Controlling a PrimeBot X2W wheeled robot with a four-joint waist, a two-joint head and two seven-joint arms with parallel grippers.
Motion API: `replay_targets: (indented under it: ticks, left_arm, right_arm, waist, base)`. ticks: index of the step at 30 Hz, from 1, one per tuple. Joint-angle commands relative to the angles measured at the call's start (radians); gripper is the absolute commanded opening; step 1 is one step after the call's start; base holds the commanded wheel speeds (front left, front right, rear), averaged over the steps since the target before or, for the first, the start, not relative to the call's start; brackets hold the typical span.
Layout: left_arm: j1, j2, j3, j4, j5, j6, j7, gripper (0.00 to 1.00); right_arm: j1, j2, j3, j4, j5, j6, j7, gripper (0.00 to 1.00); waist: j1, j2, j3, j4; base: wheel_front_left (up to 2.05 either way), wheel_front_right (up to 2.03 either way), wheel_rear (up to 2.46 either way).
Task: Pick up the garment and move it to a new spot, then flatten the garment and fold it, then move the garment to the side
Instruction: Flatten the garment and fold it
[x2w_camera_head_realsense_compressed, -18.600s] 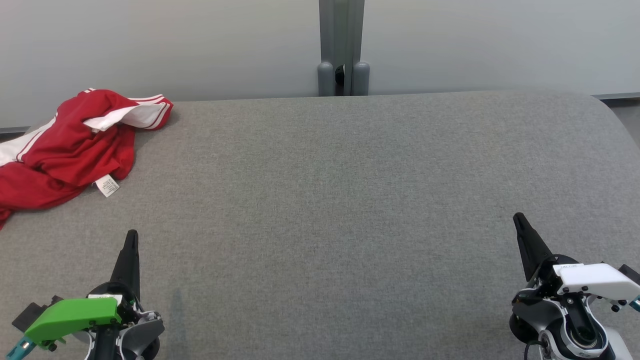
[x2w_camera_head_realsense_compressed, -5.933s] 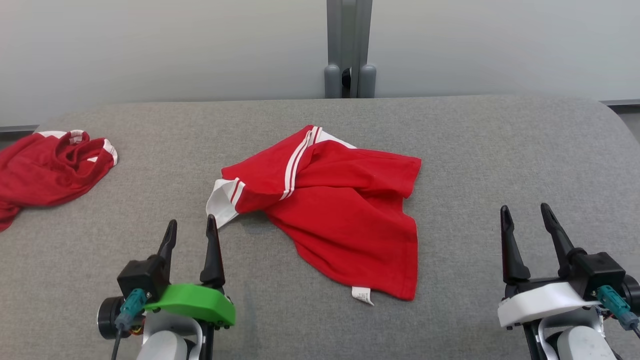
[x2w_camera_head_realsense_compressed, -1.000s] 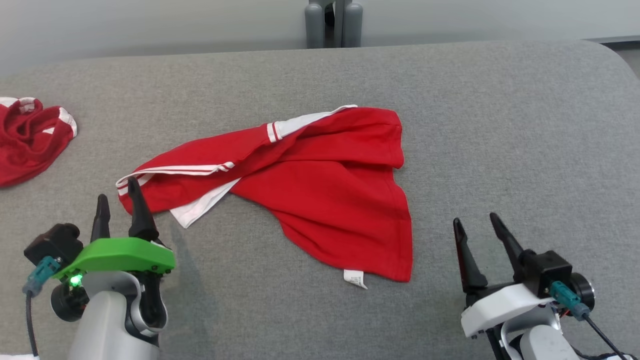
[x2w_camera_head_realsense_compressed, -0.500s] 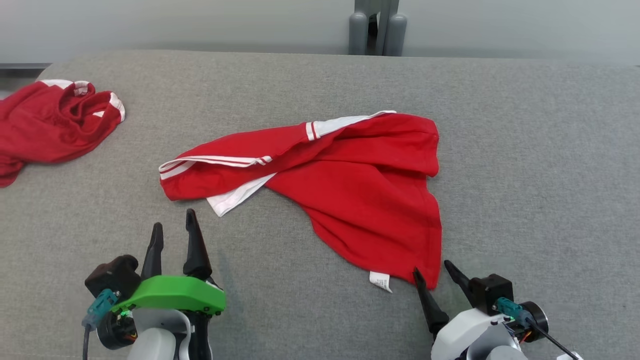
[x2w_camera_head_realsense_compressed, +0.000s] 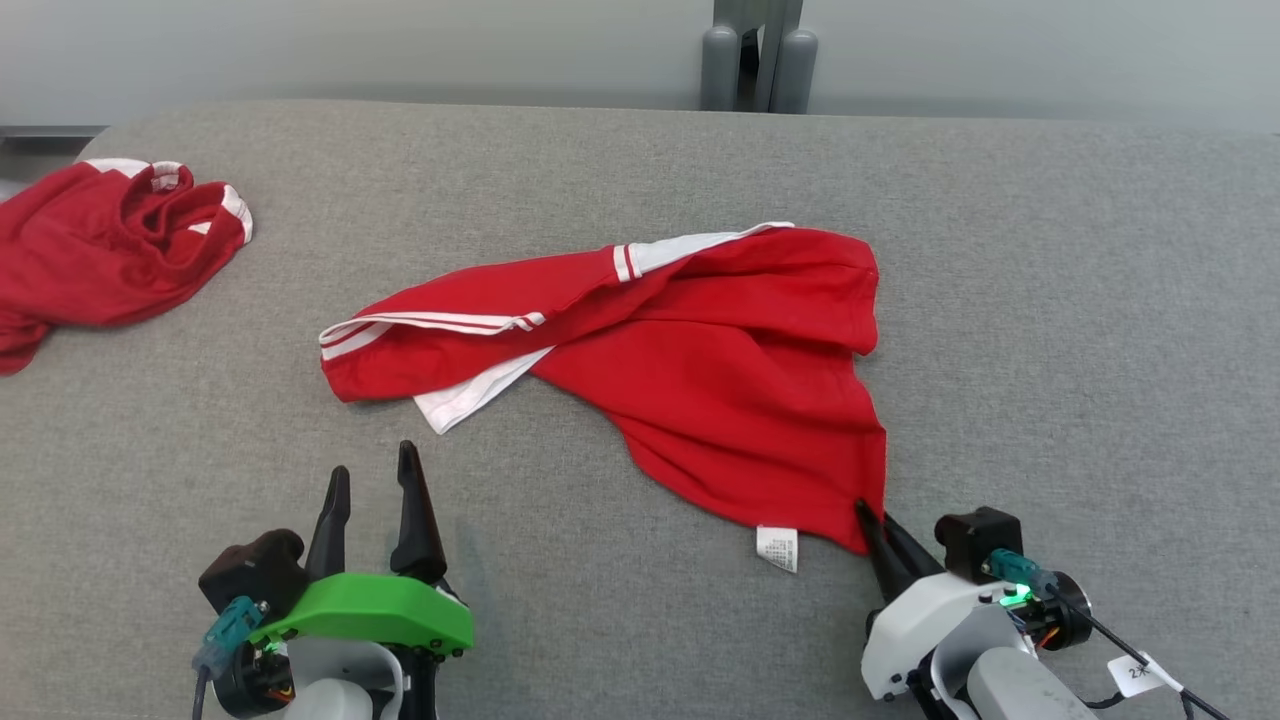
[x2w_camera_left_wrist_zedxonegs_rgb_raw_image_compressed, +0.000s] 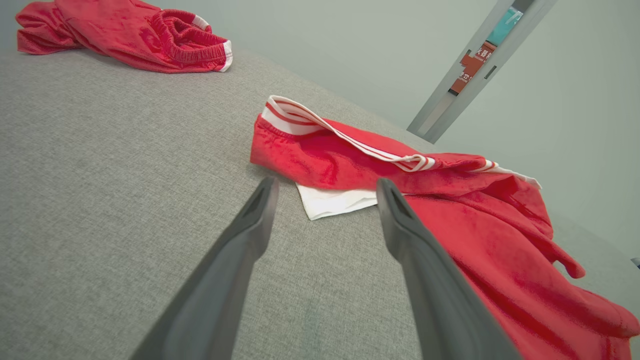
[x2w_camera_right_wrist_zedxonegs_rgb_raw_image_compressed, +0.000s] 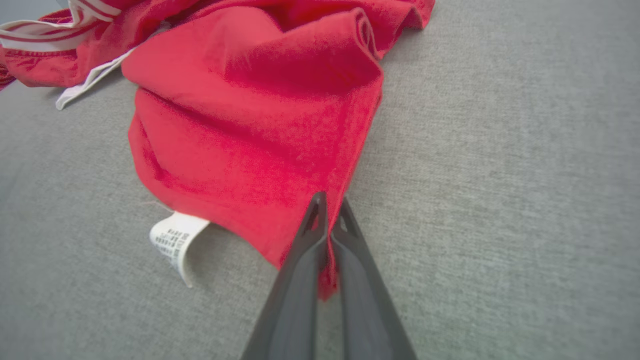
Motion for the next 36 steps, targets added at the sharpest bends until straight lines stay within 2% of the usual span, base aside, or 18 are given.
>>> replay_targets:
  ticks: [1, 9, 14, 19, 20, 21, 22, 29, 36]
  left_arm:
    - [0.017, 0.003, -0.002, 0.001, 0.008, 0.005, -0.001, 1.0]
    - [0.021, 0.001, -0.026, 0.015, 0.014, 0.0, 0.002, 1.0]
    - [0.019, 0.005, -0.04, 0.028, 0.016, -0.006, 0.008, 1.0]
    - [0.02, 0.014, -0.051, 0.04, 0.02, -0.01, 0.017, 1.0]
    - [0.02, 0.017, -0.056, 0.041, 0.025, -0.012, 0.018, 1.0]
    - [0.017, 0.018, -0.063, 0.04, 0.03, -0.013, 0.018, 1.0]
    - [0.015, 0.019, -0.07, 0.039, 0.034, -0.017, 0.019, 1.0]
    - [-0.052, 0.036, -0.168, 0.035, 0.112, -0.049, 0.047, 1.0]
    - [-0.208, 0.045, -0.283, 0.136, 0.222, -0.094, 0.103, 1.0]
  right_arm:
    - [-0.007, -0.006, -0.022, -0.001, -0.02, 0.0, 0.0, 0.0]
    - [0.044, -0.021, -0.192, -0.039, -0.162, -0.001, 0.03, 0.0]
    - [0.087, -0.048, -0.284, -0.101, -0.196, -0.001, 0.066, 0.0]
    - [0.109, -0.05, -0.319, -0.151, -0.21, -0.001, 0.083, 0.0]
    - [0.112, -0.048, -0.323, -0.16, -0.21, -0.001, 0.08, 0.2]
    - [0.115, -0.045, -0.325, -0.171, -0.211, -0.001, 0.074, 0.9]
    - [0.118, -0.042, -0.326, -0.177, -0.211, -0.001, 0.071, 1.0]
    - [0.146, -0.02, -0.368, -0.234, -0.215, -0.001, 0.046, 1.0]
    - [0.136, -0.008, -0.376, -0.339, -0.223, -0.001, 0.032, 1.0]
  waist:
    - [0.0, 0.0, -0.001, -0.007]
    - [0.0, 0.0, -0.004, -0.024]
    - [0.0, 0.0, -0.005, -0.031]
    - [0.0, 0.0, -0.009, -0.04]
    - [0.0, 0.0, -0.01, -0.043]
    - [0.0, 0.0, -0.012, -0.045]
    - [0.0, 0.0, -0.014, -0.046]
    - [0.0, 0.0, -0.034, -0.065]
    - [0.0, 0.0, -0.007, -0.114]
  base:
    - [0.0, 0.0, 0.0]
    - [0.0, 0.0, 0.0]
    - [0.0, 0.0, 0.0]
    - [0.0, 0.0, 0.0]
    - [0.0, 0.0, 0.0]
    - [0.0, 0.0, 0.0]
    - [0.0, 0.0, 0.0]
    - [0.0, 0.0, 0.0]
    - [0.0, 0.0, 0.0]
